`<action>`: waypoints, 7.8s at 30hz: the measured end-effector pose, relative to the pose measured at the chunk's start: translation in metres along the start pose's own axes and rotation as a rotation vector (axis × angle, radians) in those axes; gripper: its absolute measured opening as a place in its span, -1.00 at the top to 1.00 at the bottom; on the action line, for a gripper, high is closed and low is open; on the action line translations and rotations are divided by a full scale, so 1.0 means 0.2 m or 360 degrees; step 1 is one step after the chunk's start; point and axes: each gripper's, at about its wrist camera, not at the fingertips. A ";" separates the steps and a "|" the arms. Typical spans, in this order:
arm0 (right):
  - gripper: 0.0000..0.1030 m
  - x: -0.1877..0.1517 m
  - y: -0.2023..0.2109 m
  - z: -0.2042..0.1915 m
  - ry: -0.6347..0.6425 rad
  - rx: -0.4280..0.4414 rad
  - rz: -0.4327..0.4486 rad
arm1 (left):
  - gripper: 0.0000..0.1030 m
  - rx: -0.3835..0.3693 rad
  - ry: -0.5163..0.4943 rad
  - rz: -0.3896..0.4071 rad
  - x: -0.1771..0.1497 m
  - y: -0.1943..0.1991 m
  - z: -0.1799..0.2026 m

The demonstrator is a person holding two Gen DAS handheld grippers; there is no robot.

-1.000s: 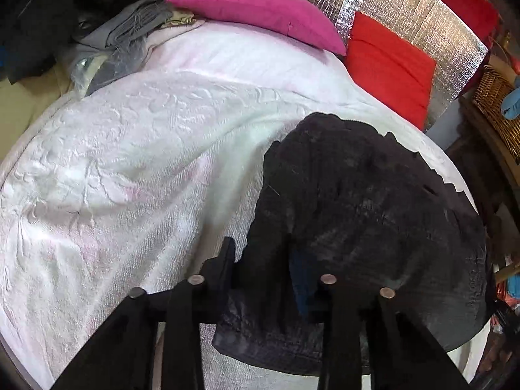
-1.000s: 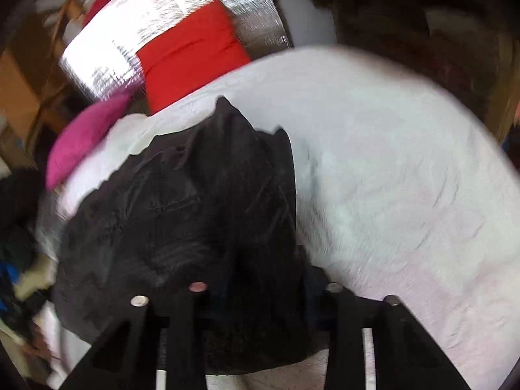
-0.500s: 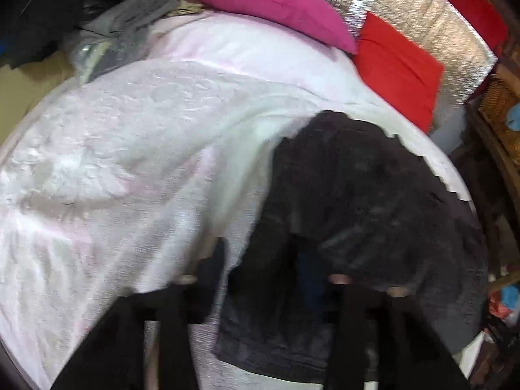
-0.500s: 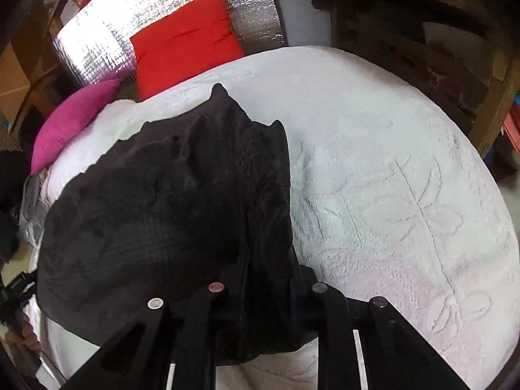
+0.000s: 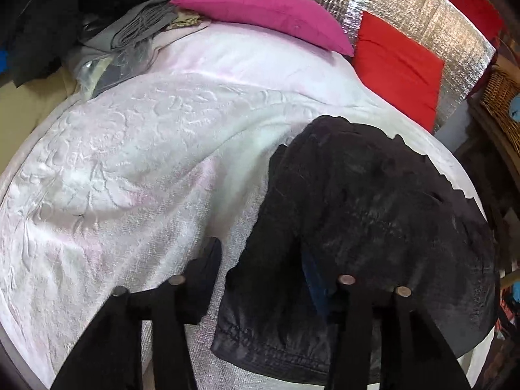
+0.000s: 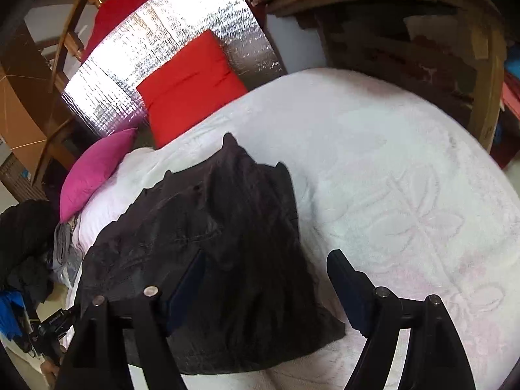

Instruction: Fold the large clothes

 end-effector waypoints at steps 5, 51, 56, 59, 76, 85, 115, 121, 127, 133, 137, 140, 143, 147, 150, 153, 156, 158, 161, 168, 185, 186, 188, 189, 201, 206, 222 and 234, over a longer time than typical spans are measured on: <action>0.50 -0.05 -0.16 -0.03 0.0116 -0.0141 -0.0112 | 0.60 -0.0025 -0.0027 0.0051 0.00 0.01 0.04; -0.44 -0.24 0.06 -0.62 0.0425 0.0141 0.0182 | -0.06 0.0252 -0.0486 0.0599 -0.16 0.41 0.42; -0.44 -0.30 0.01 -0.72 0.0509 0.0194 0.0150 | -0.06 0.0243 -0.0525 0.0581 -0.19 0.38 0.49; -0.44 -0.32 -0.02 -0.75 0.0528 0.0221 0.0124 | -0.06 0.0238 -0.0549 0.0559 -0.21 0.34 0.54; -0.42 -0.34 -0.24 -0.70 0.0493 0.0147 -0.0116 | -0.06 0.0282 -0.0653 0.0472 -0.26 0.19 0.67; -0.41 -0.28 -0.03 -0.65 0.0428 0.0210 0.0091 | -0.06 0.0285 -0.0639 0.0479 -0.25 0.21 0.65; -0.49 -0.06 0.07 -0.19 0.0068 -0.0125 0.0158 | -0.14 0.0371 -0.0659 0.0460 -0.23 0.28 0.46; -0.51 -0.08 -0.06 -0.06 0.0043 -0.0217 -0.0034 | -0.59 0.0397 -0.0447 0.0402 -0.11 0.31 0.25; 0.16 -0.12 -0.12 -0.08 0.0133 -0.0172 -0.0092 | -0.59 0.0354 -0.0278 0.0080 -0.09 0.10 0.12; 0.39 -0.11 -0.03 -0.12 0.0170 -0.0255 0.0002 | -0.59 0.0429 -0.0311 0.0120 -0.10 0.09 0.18; 0.39 -0.13 -0.14 -0.08 0.0149 -0.0280 -0.0149 | -0.59 0.0442 -0.0293 0.0124 -0.09 0.10 0.19; 0.34 -0.12 -0.10 -0.09 0.0146 -0.0270 -0.0137 | -0.59 0.0492 -0.0291 0.0187 -0.09 0.15 0.18; -0.29 -0.11 -0.02 -0.08 0.0109 -0.0309 -0.0076 | -0.59 0.0506 -0.0303 0.0293 -0.14 0.29 0.21; -0.32 -0.10 0.22 -0.10 0.0128 -0.0294 0.0170 | -0.68 0.0468 -0.0347 0.0397 -0.24 0.47 0.26; -0.38 -0.15 0.37 -0.12 0.0145 -0.0276 0.0313 | -0.72 0.0450 -0.0350 0.0453 -0.36 0.59 0.29; -0.38 -0.23 0.46 -0.15 0.0137 -0.0190 0.0339 | -0.79 0.0388 -0.0362 0.0467 -0.47 0.68 0.31; -0.38 -0.28 0.48 -0.20 0.0159 -0.0129 0.0313 | -0.87 0.0358 -0.0391 0.0506 -0.53 0.74 0.34; -0.38 -0.30 0.48 -0.21 0.0150 -0.0041 0.0266 | -0.87 0.0366 -0.0409 0.0526 -0.54 0.75 0.35; -0.40 -0.35 0.46 -0.24 0.0108 0.0118 0.0185 | -0.88 0.0348 -0.0414 0.0508 -0.55 0.73 0.34; -0.45 -0.44 0.17 -0.18 -0.0262 0.0471 -0.0262 | -0.88 -0.0133 -0.0021 -0.0006 -0.51 0.42 0.15; -0.54 -0.32 -0.30 0.05 -0.0956 0.0578 -0.0210 | -0.88 -0.0467 0.0738 -0.0191 -0.26 -0.04 0.06; -0.54 -0.31 -0.32 0.05 -0.0975 0.0590 -0.0182 | -0.88 -0.0476 0.0759 -0.0189 -0.25 -0.06 0.05; -0.54 -0.29 -0.34 0.03 -0.0990 0.0584 -0.0102 | -0.88 -0.0485 0.0782 -0.0171 -0.23 -0.07 0.06; -0.54 -0.28 -0.34 0.03 -0.0987 0.0575 -0.0066 | -0.88 -0.0490 0.0786 -0.0167 -0.22 -0.08 0.07; 0.31 -0.25 -0.19 -0.08 -0.0685 0.0366 0.0087 | 0.34 -0.0404 0.0644 0.0008 -0.24 0.05 0.11; 0.32 -0.30 -0.05 -0.09 -0.0639 0.0353 0.0082 | 0.36 -0.0426 0.0580 -0.0043 -0.36 0.19 0.09; -0.27 -0.65 0.30 0.26 -0.0885 0.0331 -0.0176 | -0.24 -0.0235 0.0384 -0.0202 -0.58 0.37 -0.01; -0.21 -0.53 0.75 0.27 -0.0431 0.0127 0.0100 | -0.40 0.0141 -0.0029 0.0165 -0.53 0.71 0.01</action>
Point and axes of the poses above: each gripper's, at about its wrist camera, not at the fingertips, and y roughly against the way its jaws point, z to its right, x to its top, and after that the axes turned 1 degree about z, right-handed
